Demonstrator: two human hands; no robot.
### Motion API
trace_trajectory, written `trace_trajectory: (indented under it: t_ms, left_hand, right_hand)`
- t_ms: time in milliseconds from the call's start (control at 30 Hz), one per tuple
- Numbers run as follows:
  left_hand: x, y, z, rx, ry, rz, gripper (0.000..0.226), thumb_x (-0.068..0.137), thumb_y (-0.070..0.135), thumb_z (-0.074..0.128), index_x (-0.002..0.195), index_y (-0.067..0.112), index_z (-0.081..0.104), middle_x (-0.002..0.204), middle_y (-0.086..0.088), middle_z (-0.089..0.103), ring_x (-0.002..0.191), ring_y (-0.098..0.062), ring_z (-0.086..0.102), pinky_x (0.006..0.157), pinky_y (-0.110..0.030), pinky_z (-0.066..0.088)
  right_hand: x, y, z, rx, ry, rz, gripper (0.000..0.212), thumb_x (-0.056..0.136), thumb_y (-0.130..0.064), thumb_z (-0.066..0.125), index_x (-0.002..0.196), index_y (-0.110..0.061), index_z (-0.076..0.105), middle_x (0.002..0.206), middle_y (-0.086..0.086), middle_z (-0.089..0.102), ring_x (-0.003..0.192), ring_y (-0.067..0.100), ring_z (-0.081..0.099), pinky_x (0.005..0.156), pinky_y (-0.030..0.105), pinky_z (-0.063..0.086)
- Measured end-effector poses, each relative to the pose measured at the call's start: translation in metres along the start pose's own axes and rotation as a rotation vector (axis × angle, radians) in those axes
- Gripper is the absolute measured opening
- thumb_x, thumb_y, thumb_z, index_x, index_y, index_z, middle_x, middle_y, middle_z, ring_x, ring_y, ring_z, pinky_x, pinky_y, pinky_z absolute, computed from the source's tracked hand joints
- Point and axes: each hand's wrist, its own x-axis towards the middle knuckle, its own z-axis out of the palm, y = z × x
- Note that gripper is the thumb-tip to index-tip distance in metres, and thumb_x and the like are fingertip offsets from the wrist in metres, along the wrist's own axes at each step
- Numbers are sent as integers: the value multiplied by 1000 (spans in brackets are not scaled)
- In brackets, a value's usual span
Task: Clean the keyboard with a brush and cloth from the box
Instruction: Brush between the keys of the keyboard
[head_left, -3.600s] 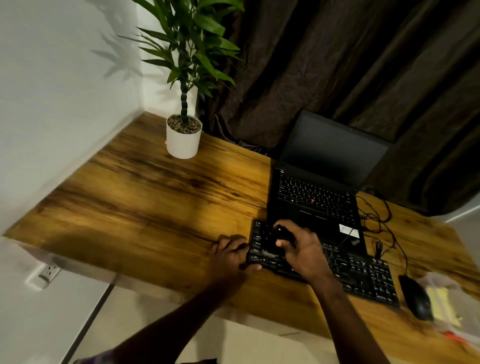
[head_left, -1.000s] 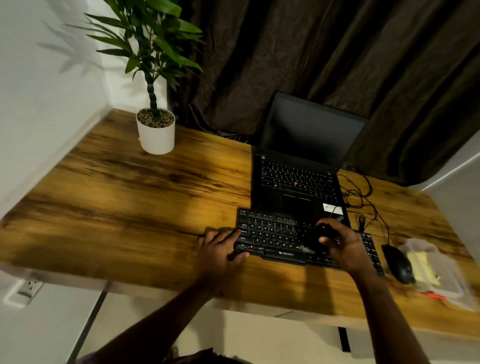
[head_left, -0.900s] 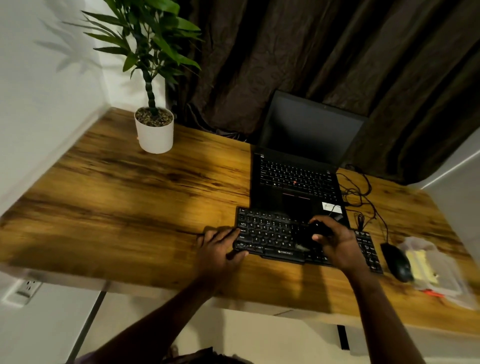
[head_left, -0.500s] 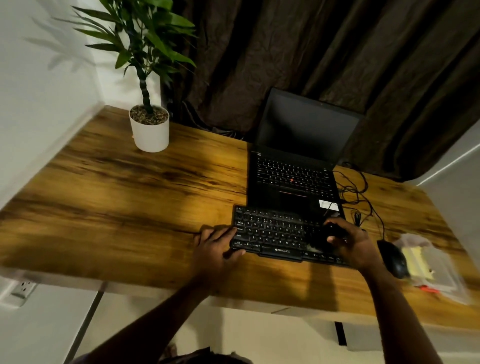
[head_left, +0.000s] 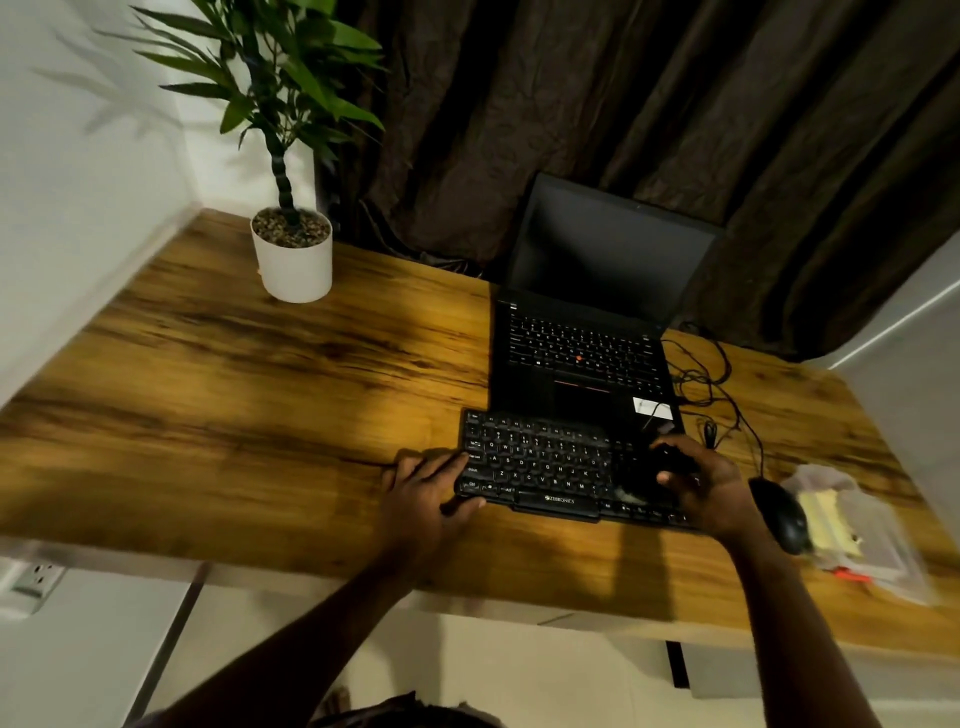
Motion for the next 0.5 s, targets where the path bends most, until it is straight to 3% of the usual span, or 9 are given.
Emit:
trace_trajectory:
  t_ms: [100,200,300,500]
  left_hand:
    - [0,1,0,-6,6,0,65,80,69,49,133,34,59,133,11,61,115,-18,49,91,-37,33]
    - [0,0,2,-9,10,-10,66,80,70,47,134,34,59,133,11,61,116,-19,48,92,-37,33]
    - [1,-1,3,-6,11,-11,65,80,69,48,134,35,59,133,12,61,116,-18,49,93,-40,38]
    - [-1,0,2,-13,38,4,64,80,68,49,132,32,62,130,10,63,112,-20,51,91,-40,41]
  right_hand:
    - [-6,14,-10,-62,40,53,82,82,11,71,109,-65,56,113,7,67,100,25,67,81,45,60]
    - [-8,1,-3,-31,62,-9,67,83,14,69,114,-45,60,114,11,67,102,10,67,84,30,59]
    - [-4,-11,14,0,-2,-14,50,85,9,69,120,-28,63,121,10,65,109,22,65,85,34,60]
    - [-3,-12,13,-14,-3,-31,46,85,12,67,121,-16,63,118,11,65,103,16,65,79,8,51]
